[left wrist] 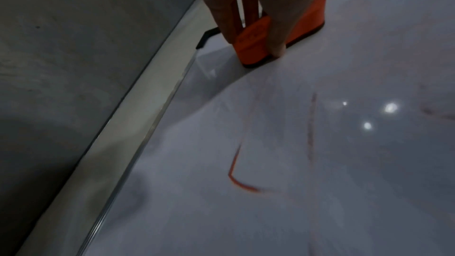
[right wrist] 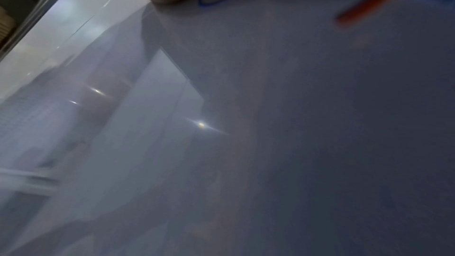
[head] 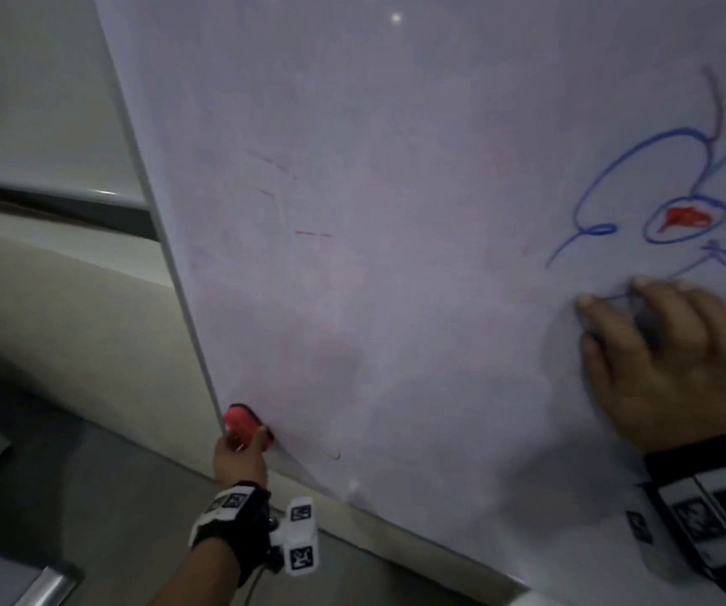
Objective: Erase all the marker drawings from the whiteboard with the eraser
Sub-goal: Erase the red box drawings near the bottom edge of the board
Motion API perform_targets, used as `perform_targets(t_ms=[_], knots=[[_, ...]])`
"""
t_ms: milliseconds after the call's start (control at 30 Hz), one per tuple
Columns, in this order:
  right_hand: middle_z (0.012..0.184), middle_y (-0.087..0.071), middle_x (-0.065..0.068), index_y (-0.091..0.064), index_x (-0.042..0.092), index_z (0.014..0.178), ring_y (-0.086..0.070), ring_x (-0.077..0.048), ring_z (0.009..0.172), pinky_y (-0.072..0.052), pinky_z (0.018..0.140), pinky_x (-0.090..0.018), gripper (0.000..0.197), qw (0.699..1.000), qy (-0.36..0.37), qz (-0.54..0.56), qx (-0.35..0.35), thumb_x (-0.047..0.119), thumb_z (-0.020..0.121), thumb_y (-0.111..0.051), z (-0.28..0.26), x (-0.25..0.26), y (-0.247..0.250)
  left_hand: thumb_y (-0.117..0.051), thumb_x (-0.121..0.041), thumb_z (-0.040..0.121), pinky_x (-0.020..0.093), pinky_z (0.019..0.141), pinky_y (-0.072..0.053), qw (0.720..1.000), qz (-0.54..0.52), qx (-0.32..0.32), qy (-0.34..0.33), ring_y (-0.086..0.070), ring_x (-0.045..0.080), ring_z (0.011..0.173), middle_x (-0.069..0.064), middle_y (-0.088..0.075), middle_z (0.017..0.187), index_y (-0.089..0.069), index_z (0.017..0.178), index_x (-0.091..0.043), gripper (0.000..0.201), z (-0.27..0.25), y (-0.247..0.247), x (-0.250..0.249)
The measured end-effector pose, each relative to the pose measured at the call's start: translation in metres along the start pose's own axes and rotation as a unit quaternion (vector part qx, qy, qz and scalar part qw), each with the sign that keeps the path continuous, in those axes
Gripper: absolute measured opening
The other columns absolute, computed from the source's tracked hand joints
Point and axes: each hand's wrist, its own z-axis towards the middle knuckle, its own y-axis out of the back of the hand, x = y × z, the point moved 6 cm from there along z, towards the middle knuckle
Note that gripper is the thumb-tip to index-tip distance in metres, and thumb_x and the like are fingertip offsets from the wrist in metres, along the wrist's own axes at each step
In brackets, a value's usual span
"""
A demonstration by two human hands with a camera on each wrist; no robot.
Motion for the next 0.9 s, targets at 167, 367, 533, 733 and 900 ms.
perform_targets(t_ms=[167,367,533,733,900], knots=[[0.123,-0.046,-0.006,-0.053,0.024,0.122,-0.034,-0.024,0.118,-0.021,0.095,-0.035,0.037,0.993,0.056,-0.089,-0.049,0.026,0.085,-0.059,0.013,0.008,0.014,-0.073,-0.005,0.075,0.028,0.079,-0.038,0.994,0.026,0.098,-0.033,-0.055,0.022,0.088,0.010,-0.060,0.095,-0.055,0.103,0.001,0.033,-0.072,-0.021,-0.015],[0.124,-0.045,-0.007,-0.057,0.022,0.118,-0.035,-0.026,0.116,-0.020,0.094,-0.036,0.033,0.996,0.042,-0.067,-0.039,0.023,0.085,-0.060,0.013,0.009,0.016,-0.072,-0.019,0.078,0.032,0.076,-0.041,0.995,0.038,0.073,0.053,-0.059,0.028,0.089,0.014,-0.064,0.096,-0.058,0.100,0.002,0.034,-0.064,-0.021,0.009],[0.126,-0.044,-0.009,-0.057,0.020,0.120,-0.033,-0.026,0.118,-0.025,0.091,-0.038,0.033,0.998,0.037,-0.050,-0.033,0.023,0.087,-0.059,0.011,0.009,0.013,-0.071,-0.020,0.079,0.035,0.074,-0.046,0.983,-0.005,0.127,0.136,-0.061,0.029,0.079,0.012,-0.068,0.071,-0.065,0.080,-0.001,0.020,-0.084,-0.047,0.032],[0.130,-0.039,-0.008,-0.050,0.020,0.125,-0.027,-0.024,0.122,-0.034,0.085,-0.045,0.037,0.999,0.034,-0.029,-0.023,0.024,0.089,-0.055,0.011,0.009,0.013,-0.070,-0.013,0.079,0.035,0.076,-0.048,0.958,-0.089,0.139,0.233,-0.058,0.027,0.077,0.015,-0.062,0.080,-0.059,0.089,0.004,0.022,-0.105,-0.058,0.048],[0.131,-0.038,-0.008,-0.050,0.022,0.127,-0.030,-0.026,0.122,-0.042,0.081,-0.050,0.039,0.999,0.034,-0.033,-0.025,0.025,0.089,-0.055,0.007,0.007,0.011,-0.060,-0.012,0.088,0.016,0.048,-0.049,0.930,-0.111,0.225,0.267,-0.056,0.017,0.070,0.013,-0.060,0.082,-0.057,0.100,0.005,0.022,-0.123,-0.068,0.037]])
